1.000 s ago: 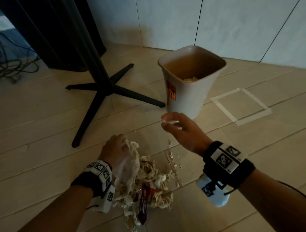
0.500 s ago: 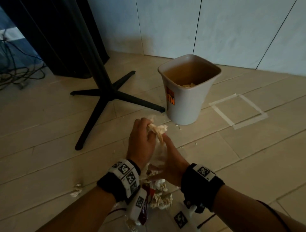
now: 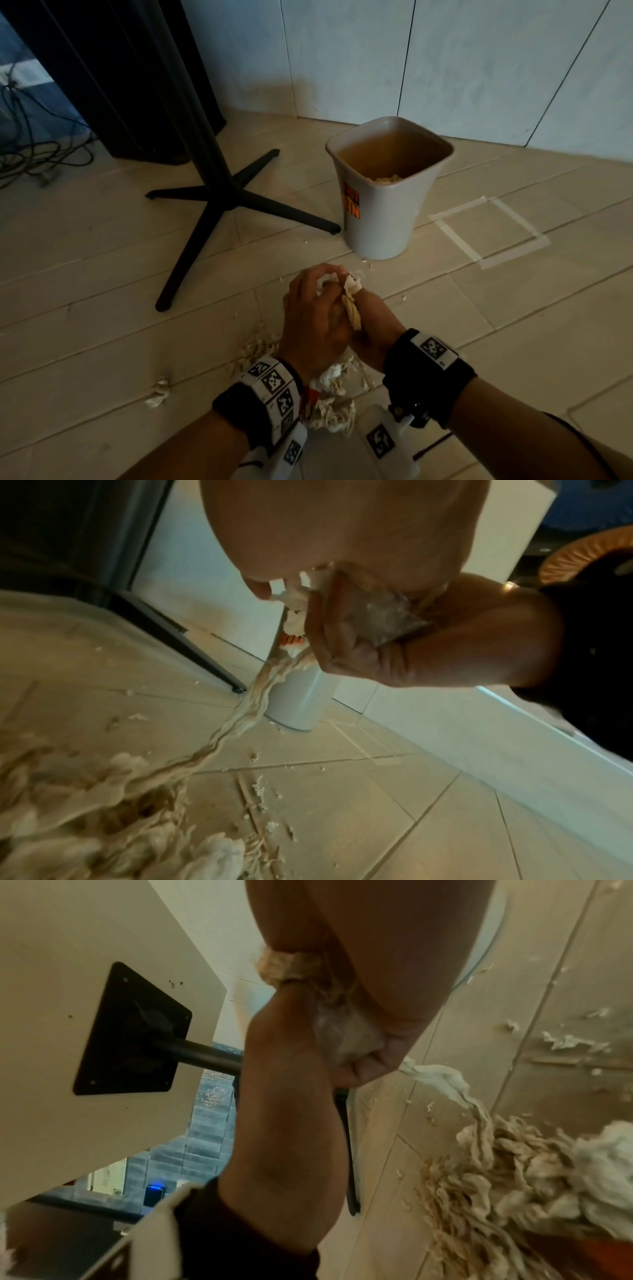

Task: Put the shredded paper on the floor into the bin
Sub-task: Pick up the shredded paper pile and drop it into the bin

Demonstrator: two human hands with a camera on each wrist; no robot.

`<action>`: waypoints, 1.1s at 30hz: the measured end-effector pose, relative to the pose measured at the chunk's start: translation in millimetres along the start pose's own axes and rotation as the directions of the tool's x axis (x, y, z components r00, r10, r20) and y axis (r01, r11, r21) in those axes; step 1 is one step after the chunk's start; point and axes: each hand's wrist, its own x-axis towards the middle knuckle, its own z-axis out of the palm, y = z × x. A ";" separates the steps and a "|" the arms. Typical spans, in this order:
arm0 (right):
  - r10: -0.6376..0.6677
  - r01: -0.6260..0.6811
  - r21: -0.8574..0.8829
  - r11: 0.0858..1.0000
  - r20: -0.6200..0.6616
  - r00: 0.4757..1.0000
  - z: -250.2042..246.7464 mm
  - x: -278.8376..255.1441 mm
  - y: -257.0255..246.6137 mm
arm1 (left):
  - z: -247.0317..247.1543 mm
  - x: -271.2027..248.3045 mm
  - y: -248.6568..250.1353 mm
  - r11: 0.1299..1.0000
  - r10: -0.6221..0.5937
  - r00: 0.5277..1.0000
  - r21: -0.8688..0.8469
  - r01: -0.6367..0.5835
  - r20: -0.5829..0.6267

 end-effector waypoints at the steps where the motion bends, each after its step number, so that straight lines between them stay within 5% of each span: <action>1: -0.008 0.007 -0.006 1.000 -0.032 0.999 1.0 1.0 2.1 | 0.2 -0.7 -2.0 0.993 -0.032 0.999 -0.116 0.035 0.029; 5: -0.011 0.011 -0.002 1.000 -0.092 0.996 -0.9 4.9 -1.9 | -1.1 -8.6 -9.2 0.791 -0.148 0.964 -0.559 0.250 0.222; 10: -0.077 0.034 -0.234 0.972 -0.178 0.981 -5.6 -0.5 -8.4 | 13.5 -2.1 -25.3 0.680 -0.249 0.918 -0.619 0.393 0.309; 17: -0.169 0.078 -0.535 0.841 -0.125 0.978 -18.3 6.6 -17.9 | 14.8 -3.0 -15.3 0.648 -0.206 0.924 -0.662 0.377 0.323; 25: -0.095 0.018 -0.373 0.928 -0.189 0.977 -23.5 15.0 -14.1 | -1.2 1.6 4.0 0.778 -0.272 0.945 -0.536 0.327 0.183; 30: -0.160 0.060 -0.439 0.897 -0.195 0.968 -22.7 0.8 -27.3 | 6.9 3.8 -3.4 0.756 -0.258 0.933 -0.549 0.357 0.251; 33: -0.224 0.155 -0.589 0.793 -0.046 0.973 -16.8 -8.1 -36.5 | 14.4 6.4 -4.1 0.698 -0.269 0.902 -0.577 0.424 0.338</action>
